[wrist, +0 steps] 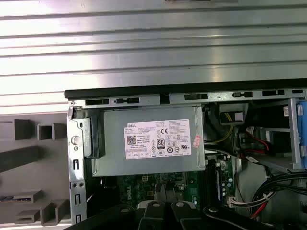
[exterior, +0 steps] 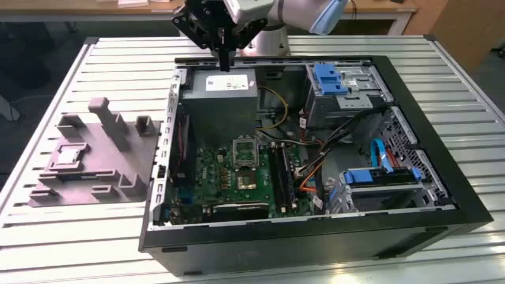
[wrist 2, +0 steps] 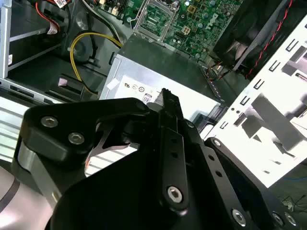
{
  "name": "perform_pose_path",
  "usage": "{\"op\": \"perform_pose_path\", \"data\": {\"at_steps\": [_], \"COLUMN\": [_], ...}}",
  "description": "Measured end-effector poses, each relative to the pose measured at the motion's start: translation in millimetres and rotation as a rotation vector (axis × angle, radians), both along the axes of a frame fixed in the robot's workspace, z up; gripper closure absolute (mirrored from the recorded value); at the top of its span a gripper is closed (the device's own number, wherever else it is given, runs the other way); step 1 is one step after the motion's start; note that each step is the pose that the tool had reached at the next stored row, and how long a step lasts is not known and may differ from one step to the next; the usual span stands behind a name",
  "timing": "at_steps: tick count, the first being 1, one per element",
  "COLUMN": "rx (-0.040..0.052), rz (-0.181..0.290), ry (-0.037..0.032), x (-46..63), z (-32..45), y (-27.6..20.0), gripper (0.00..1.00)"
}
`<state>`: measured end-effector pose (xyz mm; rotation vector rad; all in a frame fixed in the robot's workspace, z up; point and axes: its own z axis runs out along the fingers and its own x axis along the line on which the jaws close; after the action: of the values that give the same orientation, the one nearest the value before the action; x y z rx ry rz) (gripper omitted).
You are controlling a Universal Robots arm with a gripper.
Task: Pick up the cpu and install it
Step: 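Reach for the cpu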
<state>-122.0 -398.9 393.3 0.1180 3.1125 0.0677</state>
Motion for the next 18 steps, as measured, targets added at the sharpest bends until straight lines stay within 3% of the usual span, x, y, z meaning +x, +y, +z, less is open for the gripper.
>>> {"op": "perform_pose_path", "data": {"at_steps": [13,18], "rx": [0.0000,0.0000], "rz": [0.000,0.000], "ry": [0.0000,0.0000], "x": [-1.3,-6.8], "z": [0.0,0.0], "y": [0.0,0.0], "gripper": [0.89,0.89]}}
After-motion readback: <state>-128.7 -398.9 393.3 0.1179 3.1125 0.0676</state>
